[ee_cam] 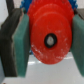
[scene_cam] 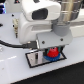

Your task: Insert the blue gear onto the right peg, followed by the red gear

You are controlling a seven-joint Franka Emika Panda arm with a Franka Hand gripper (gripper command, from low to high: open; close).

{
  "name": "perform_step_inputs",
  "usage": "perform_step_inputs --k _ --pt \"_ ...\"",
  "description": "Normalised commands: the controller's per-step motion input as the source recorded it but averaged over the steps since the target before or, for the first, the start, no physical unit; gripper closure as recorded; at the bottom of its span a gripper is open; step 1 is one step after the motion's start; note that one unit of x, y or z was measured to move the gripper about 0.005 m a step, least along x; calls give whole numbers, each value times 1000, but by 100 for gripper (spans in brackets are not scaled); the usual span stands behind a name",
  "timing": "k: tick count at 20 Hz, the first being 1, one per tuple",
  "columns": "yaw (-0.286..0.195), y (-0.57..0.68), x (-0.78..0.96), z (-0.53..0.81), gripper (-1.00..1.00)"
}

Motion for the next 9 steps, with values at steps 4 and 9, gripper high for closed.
perform_step_inputs --k 4,9 --pt "0 29 9 396 -100" --pt "0 76 2 514 -100"
